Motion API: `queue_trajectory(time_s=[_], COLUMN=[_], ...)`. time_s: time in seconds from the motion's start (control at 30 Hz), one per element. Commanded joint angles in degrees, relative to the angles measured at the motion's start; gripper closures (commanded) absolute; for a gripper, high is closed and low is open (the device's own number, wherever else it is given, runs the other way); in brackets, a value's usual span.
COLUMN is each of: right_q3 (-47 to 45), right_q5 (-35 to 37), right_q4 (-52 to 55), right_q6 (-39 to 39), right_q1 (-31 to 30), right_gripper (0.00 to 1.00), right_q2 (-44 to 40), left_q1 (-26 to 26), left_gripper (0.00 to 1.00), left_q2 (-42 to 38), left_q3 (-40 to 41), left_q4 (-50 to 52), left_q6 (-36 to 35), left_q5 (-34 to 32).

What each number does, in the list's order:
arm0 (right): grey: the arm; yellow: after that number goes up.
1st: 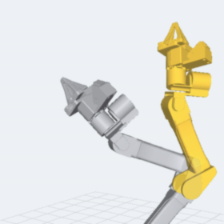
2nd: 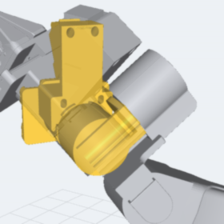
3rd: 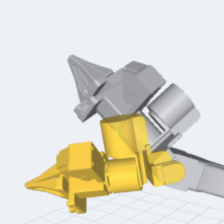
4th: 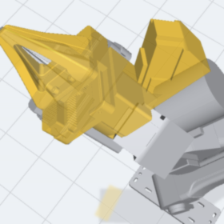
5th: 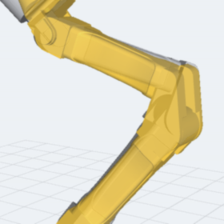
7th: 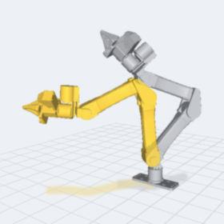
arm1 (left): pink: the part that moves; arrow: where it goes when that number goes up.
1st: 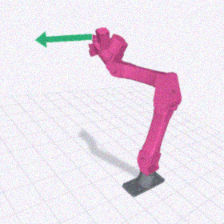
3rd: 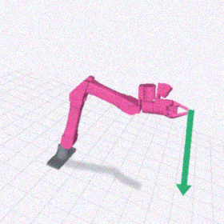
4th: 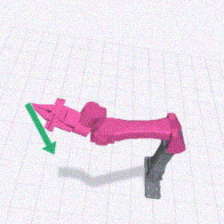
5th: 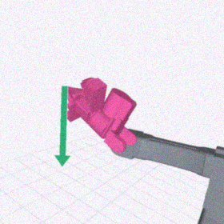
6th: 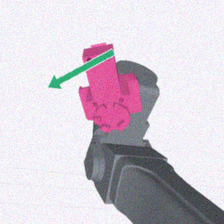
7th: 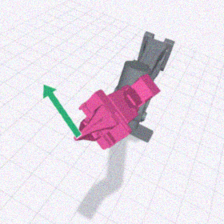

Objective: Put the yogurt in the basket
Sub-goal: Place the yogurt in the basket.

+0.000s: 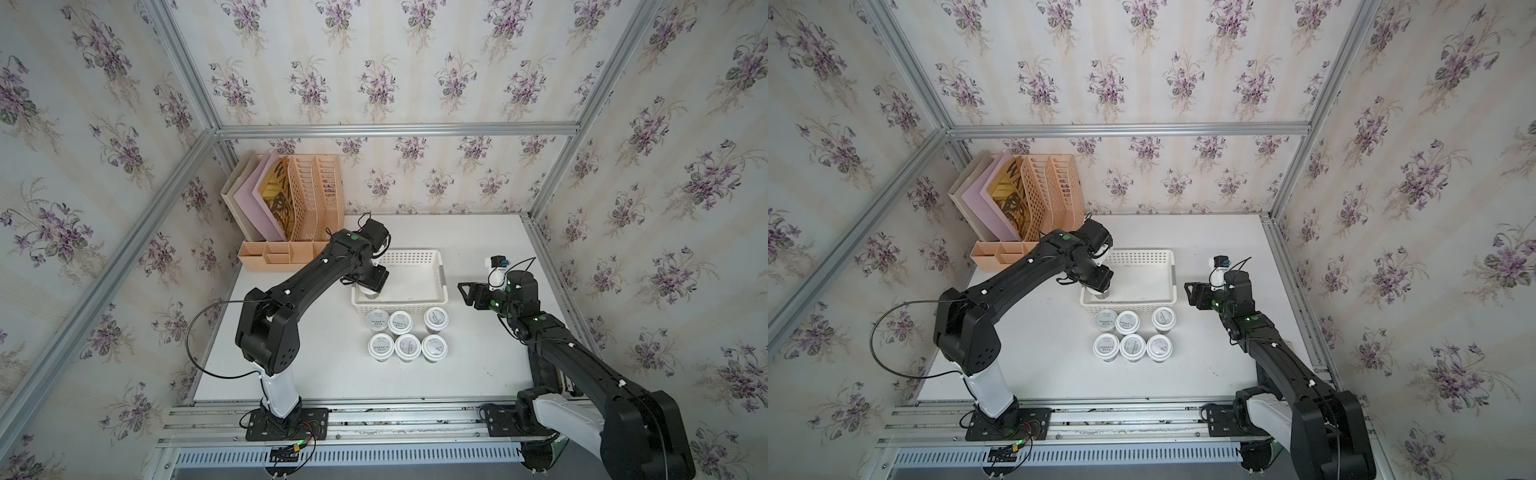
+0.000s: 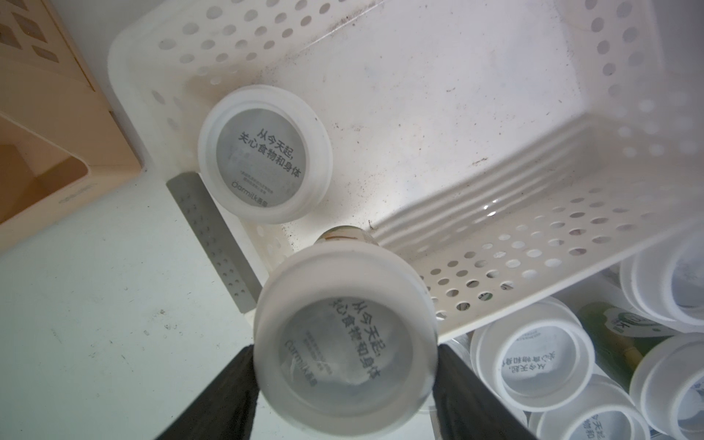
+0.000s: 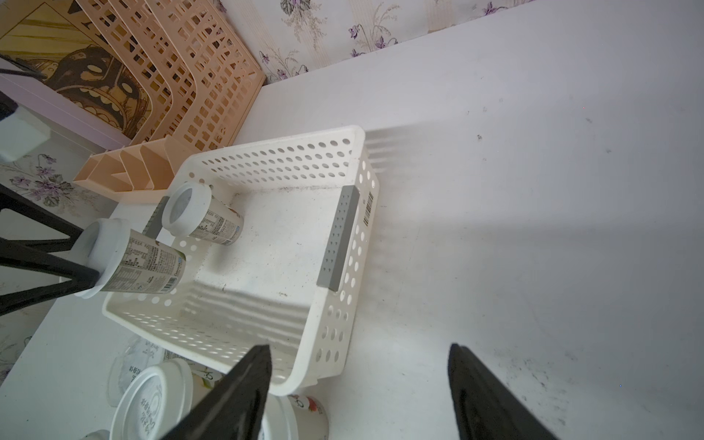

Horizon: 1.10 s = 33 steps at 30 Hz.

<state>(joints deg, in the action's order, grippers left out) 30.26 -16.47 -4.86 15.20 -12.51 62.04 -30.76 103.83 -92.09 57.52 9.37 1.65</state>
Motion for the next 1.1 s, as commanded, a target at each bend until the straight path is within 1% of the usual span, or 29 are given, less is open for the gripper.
queue_trajectory(time_s=[0.0,1.07], right_q3=[0.4,0.4], right_q5=[-0.1,0.0], right_q4=[-0.7,-0.7], right_q6=[0.1,0.1], right_q1=[-0.1,-0.5], right_gripper=[0.22,0.22], right_q2=[0.1,0.4], left_q1=[0.2,1.1], left_gripper=[0.27,0.27], left_q2=[0.5,3.9], left_q3=[0.3,6.0], left_q4=[-1.1,-7.1], left_q6=[-0.8,0.8], left_q5=[-1.3,-0.4])
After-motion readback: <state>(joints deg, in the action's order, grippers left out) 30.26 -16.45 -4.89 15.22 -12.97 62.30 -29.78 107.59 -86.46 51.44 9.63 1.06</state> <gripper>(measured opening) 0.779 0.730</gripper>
